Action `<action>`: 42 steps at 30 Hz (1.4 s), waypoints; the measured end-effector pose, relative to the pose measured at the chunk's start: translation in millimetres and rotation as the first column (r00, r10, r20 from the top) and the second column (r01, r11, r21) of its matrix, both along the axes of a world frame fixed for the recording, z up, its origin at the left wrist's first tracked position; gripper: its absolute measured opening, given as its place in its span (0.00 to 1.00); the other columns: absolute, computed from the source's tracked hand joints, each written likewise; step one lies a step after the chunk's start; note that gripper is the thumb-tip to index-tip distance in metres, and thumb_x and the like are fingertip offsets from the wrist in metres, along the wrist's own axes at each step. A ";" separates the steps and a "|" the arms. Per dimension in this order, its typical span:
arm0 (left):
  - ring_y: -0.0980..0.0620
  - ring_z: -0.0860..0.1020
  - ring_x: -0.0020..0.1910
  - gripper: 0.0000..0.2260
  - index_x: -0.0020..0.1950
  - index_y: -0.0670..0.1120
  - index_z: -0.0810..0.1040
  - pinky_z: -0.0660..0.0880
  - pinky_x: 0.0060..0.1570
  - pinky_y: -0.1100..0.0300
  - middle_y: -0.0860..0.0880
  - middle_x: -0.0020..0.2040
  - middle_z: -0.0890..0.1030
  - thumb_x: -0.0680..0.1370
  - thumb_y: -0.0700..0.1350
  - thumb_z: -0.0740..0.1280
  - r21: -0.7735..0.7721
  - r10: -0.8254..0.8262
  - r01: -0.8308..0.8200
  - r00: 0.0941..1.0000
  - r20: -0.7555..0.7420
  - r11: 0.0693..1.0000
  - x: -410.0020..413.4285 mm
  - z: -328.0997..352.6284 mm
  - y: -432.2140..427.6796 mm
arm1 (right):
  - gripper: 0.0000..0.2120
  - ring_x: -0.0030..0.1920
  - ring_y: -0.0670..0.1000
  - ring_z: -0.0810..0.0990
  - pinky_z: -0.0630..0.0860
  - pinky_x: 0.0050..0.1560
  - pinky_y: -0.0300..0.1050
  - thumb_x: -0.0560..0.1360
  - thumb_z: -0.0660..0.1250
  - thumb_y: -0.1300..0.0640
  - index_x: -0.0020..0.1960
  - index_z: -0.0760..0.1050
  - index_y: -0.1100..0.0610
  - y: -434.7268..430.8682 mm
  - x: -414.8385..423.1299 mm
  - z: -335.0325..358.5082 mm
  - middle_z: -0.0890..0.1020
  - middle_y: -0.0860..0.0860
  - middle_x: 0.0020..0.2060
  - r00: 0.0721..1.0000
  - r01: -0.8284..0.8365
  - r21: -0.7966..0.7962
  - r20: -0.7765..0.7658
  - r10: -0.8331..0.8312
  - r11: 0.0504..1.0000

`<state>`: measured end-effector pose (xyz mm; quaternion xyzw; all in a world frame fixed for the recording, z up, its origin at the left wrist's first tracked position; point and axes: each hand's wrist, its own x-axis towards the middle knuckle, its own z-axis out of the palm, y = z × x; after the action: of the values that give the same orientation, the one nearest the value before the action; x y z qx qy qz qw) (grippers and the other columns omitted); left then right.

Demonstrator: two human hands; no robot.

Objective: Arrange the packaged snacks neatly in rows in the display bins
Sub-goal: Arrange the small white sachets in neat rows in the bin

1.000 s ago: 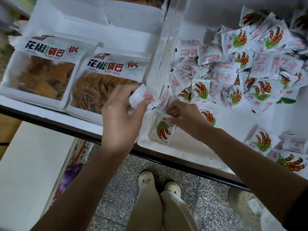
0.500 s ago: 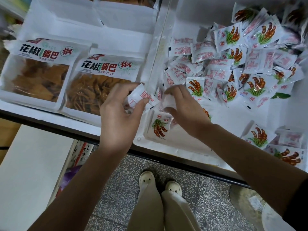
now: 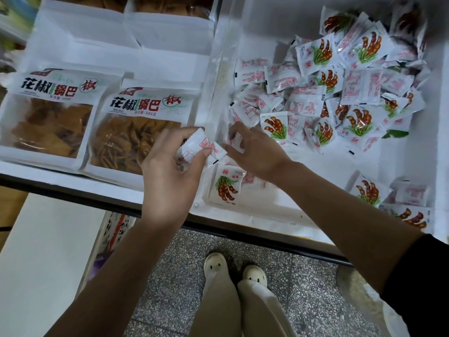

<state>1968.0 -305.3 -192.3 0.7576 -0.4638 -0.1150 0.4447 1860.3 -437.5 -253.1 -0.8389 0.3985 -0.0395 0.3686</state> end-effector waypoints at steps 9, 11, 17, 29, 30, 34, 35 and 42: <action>0.50 0.75 0.41 0.10 0.55 0.42 0.79 0.72 0.39 0.63 0.54 0.45 0.76 0.74 0.40 0.72 -0.007 -0.022 0.022 1.000 0.015 1.000 3.9 -2.7 2.9 | 0.06 0.43 0.55 0.82 0.81 0.46 0.50 0.73 0.67 0.65 0.47 0.73 0.56 -7.8 -18.3 -13.7 0.82 0.56 0.41 0.936 0.324 0.251 0.055 -0.347 0.912; 0.50 0.74 0.41 0.10 0.54 0.42 0.79 0.71 0.39 0.65 0.55 0.44 0.75 0.74 0.40 0.72 -0.003 -0.014 0.014 1.000 0.012 1.000 4.5 -4.0 3.3 | 0.09 0.41 0.54 0.82 0.81 0.42 0.49 0.75 0.66 0.58 0.54 0.73 0.60 -7.8 -11.0 -16.2 0.82 0.56 0.41 0.934 0.339 0.189 0.050 -0.354 0.922; 0.56 0.74 0.42 0.10 0.54 0.43 0.79 0.70 0.40 0.67 0.56 0.45 0.76 0.73 0.39 0.72 0.008 0.001 -0.001 1.000 -0.006 1.000 4.2 -6.9 4.1 | 0.22 0.35 0.52 0.80 0.76 0.36 0.43 0.77 0.60 0.42 0.41 0.79 0.60 -10.9 -4.6 -15.2 0.81 0.53 0.34 0.928 0.298 -0.019 -0.226 -0.294 0.954; 0.59 0.78 0.48 0.09 0.49 0.51 0.78 0.72 0.47 0.72 0.59 0.47 0.79 0.73 0.42 0.73 -0.033 -0.012 0.010 0.998 -0.070 0.999 -12.8 -2.0 -4.0 | 0.43 0.69 0.55 0.67 0.67 0.65 0.52 0.62 0.75 0.41 0.71 0.64 0.57 14.5 -67.8 -11.0 0.70 0.53 0.69 0.839 -0.471 -0.297 -0.440 0.319 0.830; 0.58 0.78 0.48 0.09 0.49 0.51 0.77 0.73 0.47 0.70 0.58 0.47 0.79 0.73 0.43 0.73 -0.022 -0.011 0.009 0.997 -0.080 1.000 -14.9 -2.5 -4.6 | 0.43 0.64 0.58 0.74 0.73 0.59 0.53 0.58 0.80 0.45 0.67 0.71 0.59 13.8 -70.5 -13.9 0.76 0.55 0.63 0.848 -0.486 -0.362 -0.417 0.328 0.795; 0.54 0.78 0.48 0.09 0.49 0.52 0.77 0.76 0.48 0.63 0.54 0.47 0.80 0.72 0.43 0.73 -0.009 -0.008 0.007 0.994 -0.105 1.000 -20.9 -2.8 -5.7 | 0.20 0.43 0.57 0.82 0.78 0.40 0.48 0.61 0.78 0.62 0.52 0.80 0.59 2.2 -76.1 -14.0 0.84 0.55 0.42 0.913 -0.407 -0.483 -0.208 0.350 0.775; 0.53 0.79 0.48 0.09 0.49 0.52 0.77 0.76 0.48 0.63 0.53 0.47 0.80 0.72 0.43 0.73 -0.009 -0.007 0.006 0.995 -0.103 1.000 -21.4 -2.5 -6.0 | 0.16 0.42 0.56 0.82 0.77 0.38 0.46 0.67 0.74 0.62 0.54 0.79 0.58 -0.7 -77.4 -8.1 0.83 0.55 0.42 0.928 -0.372 -0.433 -0.177 0.327 0.821; 0.54 0.79 0.48 0.10 0.50 0.54 0.76 0.75 0.46 0.65 0.55 0.47 0.80 0.73 0.43 0.72 -0.060 0.019 -0.026 0.995 -0.101 0.998 -21.6 0.5 -6.6 | 0.13 0.33 0.40 0.75 0.73 0.38 0.35 0.79 0.61 0.56 0.61 0.74 0.59 0.3 -85.8 16.1 0.79 0.48 0.44 0.996 -0.085 0.168 -0.011 0.088 0.982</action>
<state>1946.5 -311.9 -191.8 0.7420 -0.4356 -0.1338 0.4918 1774.4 -437.2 -237.0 -0.8219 0.3668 0.0180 0.4353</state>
